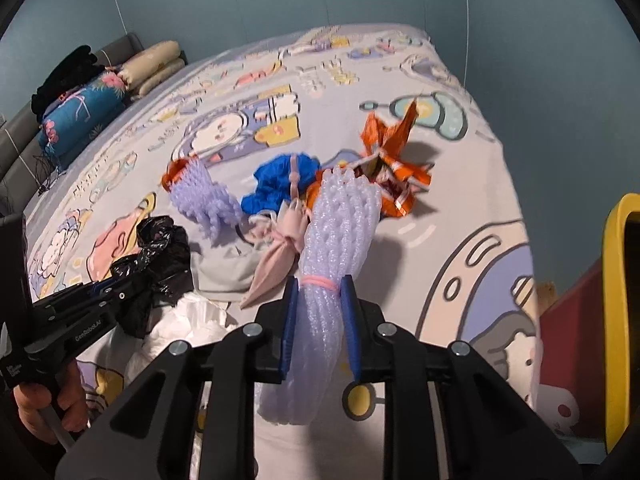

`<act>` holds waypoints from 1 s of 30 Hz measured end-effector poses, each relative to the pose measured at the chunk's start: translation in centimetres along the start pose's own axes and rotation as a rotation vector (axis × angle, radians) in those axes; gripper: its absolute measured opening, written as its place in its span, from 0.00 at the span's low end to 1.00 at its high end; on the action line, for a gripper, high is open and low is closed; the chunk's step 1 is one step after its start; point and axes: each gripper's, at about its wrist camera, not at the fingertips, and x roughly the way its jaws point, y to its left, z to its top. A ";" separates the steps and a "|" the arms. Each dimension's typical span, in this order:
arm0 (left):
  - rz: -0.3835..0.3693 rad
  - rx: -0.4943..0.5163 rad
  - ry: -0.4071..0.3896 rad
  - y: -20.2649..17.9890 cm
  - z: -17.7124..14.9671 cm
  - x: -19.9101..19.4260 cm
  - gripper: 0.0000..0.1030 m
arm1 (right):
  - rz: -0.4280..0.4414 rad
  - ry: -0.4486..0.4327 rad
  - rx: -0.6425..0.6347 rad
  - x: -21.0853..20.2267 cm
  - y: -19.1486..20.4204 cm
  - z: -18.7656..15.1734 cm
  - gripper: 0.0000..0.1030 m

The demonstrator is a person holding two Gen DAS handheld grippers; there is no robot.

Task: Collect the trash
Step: 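Carry the black bag and lavender foam net over to the bin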

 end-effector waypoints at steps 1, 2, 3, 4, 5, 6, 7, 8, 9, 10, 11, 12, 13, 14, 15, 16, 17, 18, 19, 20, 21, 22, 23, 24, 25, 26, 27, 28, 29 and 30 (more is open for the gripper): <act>-0.005 -0.006 -0.011 0.1 0.1 -0.4 0.19 | 0.005 -0.004 -0.001 -0.2 0.0 0.0 0.19; -0.006 -0.008 -0.018 0.1 0.2 -0.7 0.19 | 0.009 -0.006 -0.002 -0.3 0.0 0.0 0.19; -0.009 -0.012 -0.028 0.2 0.3 -1.0 0.19 | 0.015 -0.007 0.000 -0.4 -0.1 0.0 0.19; -0.016 -0.019 -0.037 0.3 0.4 -1.4 0.19 | 0.020 -0.007 0.007 -0.4 -0.2 0.1 0.19; -0.023 -0.027 -0.047 0.4 0.6 -1.8 0.19 | 0.026 -0.005 0.013 -0.5 -0.3 0.1 0.19; -0.024 -0.029 -0.053 0.4 0.6 -2.0 0.19 | 0.031 -0.006 0.019 -0.6 -0.4 0.2 0.19; -0.022 -0.028 -0.064 0.4 0.7 -2.3 0.18 | 0.032 -0.010 0.021 -0.7 -0.4 0.2 0.19; -0.018 -0.025 -0.073 0.4 0.7 -2.6 0.18 | 0.036 -0.013 0.023 -0.8 -0.5 0.2 0.20; -0.017 -0.025 -0.077 0.3 0.8 -2.8 0.18 | 0.042 -0.016 0.026 -1.0 -0.5 0.3 0.20; -0.017 -0.026 -0.078 0.3 0.8 -2.8 0.18 | 0.045 -0.019 0.029 -1.1 -0.6 0.3 0.20; -0.015 -0.027 -0.080 0.2 0.8 -2.9 0.18 | 0.046 -0.020 0.032 -1.1 -0.6 0.3 0.20; -0.012 -0.027 -0.083 0.2 0.8 -2.9 0.19 | 0.049 -0.021 0.035 -1.2 -0.7 0.3 0.20; -0.006 -0.025 -0.084 0.1 0.7 -3.0 0.18 | 0.050 -0.022 0.039 -1.3 -0.7 0.3 0.20; -0.004 -0.025 -0.085 0.0 0.7 -3.0 0.18 | 0.054 -0.026 0.041 -1.5 -0.7 0.4 0.20; -0.003 -0.025 -0.086 -0.2 0.8 -3.0 0.18 | 0.059 -0.031 0.041 -1.7 -0.8 0.4 0.20; -0.002 -0.024 -0.088 -0.3 0.8 -3.1 0.18 | 0.062 -0.037 0.043 -2.0 -0.8 0.5 0.20; 0.004 -0.020 -0.093 -0.6 0.9 -3.3 0.18 | 0.065 -0.042 0.045 -2.2 -0.9 0.5 0.20; 0.008 -0.019 -0.099 -0.7 1.0 -3.5 0.18 | 0.069 -0.051 0.045 -2.6 -0.9 0.6 0.20; 0.008 -0.018 -0.104 -0.8 1.2 -3.7 0.18 | 0.070 -0.060 0.044 -3.0 -0.9 0.7 0.20; 0.009 -0.016 -0.109 -1.0 1.3 -3.9 0.18 | 0.069 -0.068 0.041 -3.3 -0.8 0.8 0.20; 0.011 -0.014 -0.118 -1.4 1.6 -4.2 0.18 | 0.068 -0.072 0.038 -3.6 -0.8 0.9 0.20; 0.011 -0.011 -0.122 -1.5 1.8 -4.4 0.19 | 0.065 -0.078 0.034 -3.8 -0.8 0.9 0.20; 0.012 -0.008 -0.127 -1.8 2.0 -4.6 0.19 | 0.062 -0.081 0.032 -4.0 -0.9 1.0 0.20; 0.011 -0.005 -0.132 -2.1 2.2 -4.8 0.18 | 0.058 -0.085 0.032 -4.2 -1.0 1.1 0.20; 0.013 0.001 -0.137 -2.4 2.5 -5.0 0.19 | 0.059 -0.085 0.033 -4.4 -1.0 1.2 0.20; 0.017 0.007 -0.144 -2.7 2.6 -5.3 0.19 | 0.060 -0.088 0.034 -4.7 -1.2 1.3 0.20; 0.020 0.017 -0.156 -3.2 2.9 -5.7 0.19 | 0.058 -0.095 0.034 -5.1 -1.3 1.5 0.20; 0.020 0.023 -0.162 -3.5 3.0 -5.9 0.19 | 0.054 -0.100 0.033 -5.4 -1.5 1.6 0.20; 0.019 0.029 -0.169 -3.8 3.3 -6.2 0.19 | 0.050 -0.105 0.033 -5.8 -1.7 1.8 0.20; 0.018 0.032 -0.173 -4.0 3.4 -6.4 0.19 | 0.046 -0.107 0.034 -6.0 -1.9 1.8 0.20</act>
